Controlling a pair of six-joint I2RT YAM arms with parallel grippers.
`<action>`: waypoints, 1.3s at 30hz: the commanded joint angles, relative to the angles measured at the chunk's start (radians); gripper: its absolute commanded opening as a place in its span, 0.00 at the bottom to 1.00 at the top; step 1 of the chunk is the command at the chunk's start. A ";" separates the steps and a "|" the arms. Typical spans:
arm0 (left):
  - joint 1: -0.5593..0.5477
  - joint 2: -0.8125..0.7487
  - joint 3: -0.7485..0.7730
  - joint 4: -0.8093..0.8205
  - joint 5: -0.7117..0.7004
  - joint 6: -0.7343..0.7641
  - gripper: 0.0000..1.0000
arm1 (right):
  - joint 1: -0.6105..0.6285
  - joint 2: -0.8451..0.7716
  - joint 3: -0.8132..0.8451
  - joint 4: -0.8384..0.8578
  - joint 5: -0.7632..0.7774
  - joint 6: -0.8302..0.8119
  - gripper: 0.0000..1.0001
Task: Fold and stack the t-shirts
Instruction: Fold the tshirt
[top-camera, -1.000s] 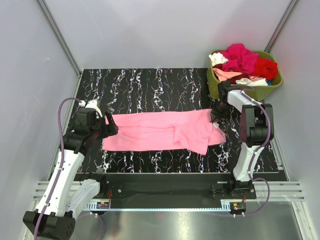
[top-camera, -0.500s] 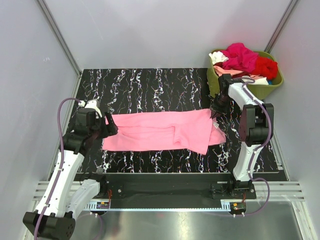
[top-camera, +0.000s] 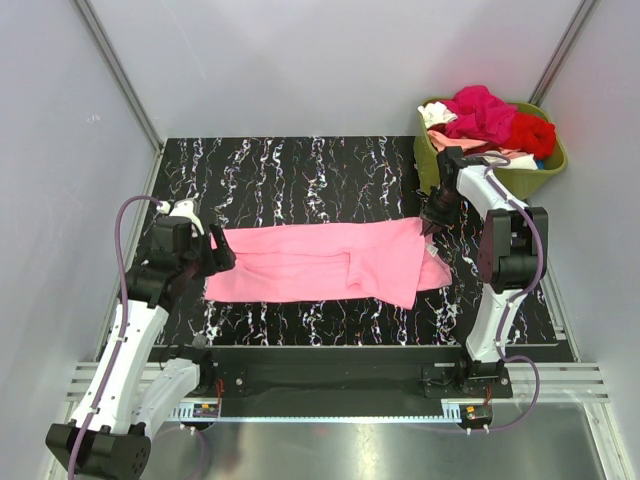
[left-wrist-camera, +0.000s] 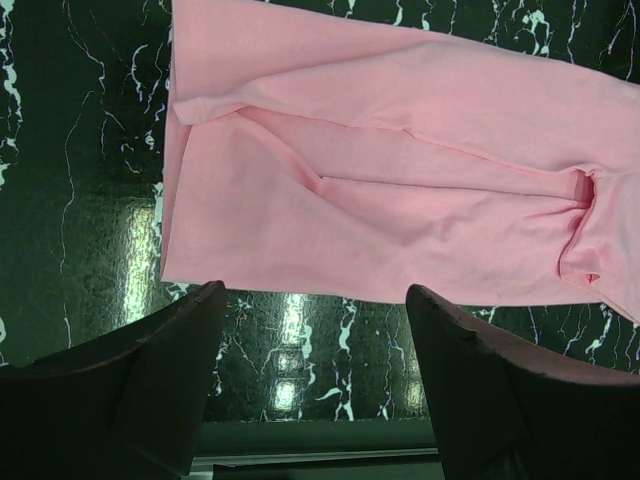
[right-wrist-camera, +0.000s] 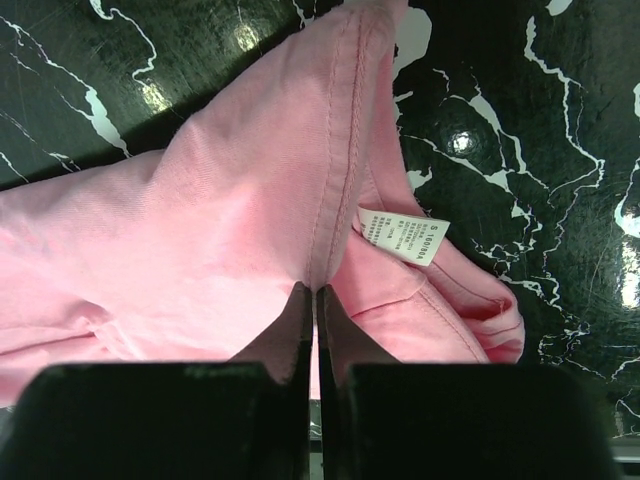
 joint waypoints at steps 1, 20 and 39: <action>-0.004 -0.011 -0.006 0.045 -0.025 0.001 0.78 | -0.009 -0.132 0.082 0.244 0.053 0.000 0.00; -0.004 -0.008 -0.006 0.045 -0.032 0.001 0.78 | -0.045 -0.123 0.134 0.276 0.041 0.002 0.05; -0.041 0.573 0.116 0.248 0.006 -0.057 0.77 | 0.073 -0.297 -0.207 0.223 0.167 0.054 0.77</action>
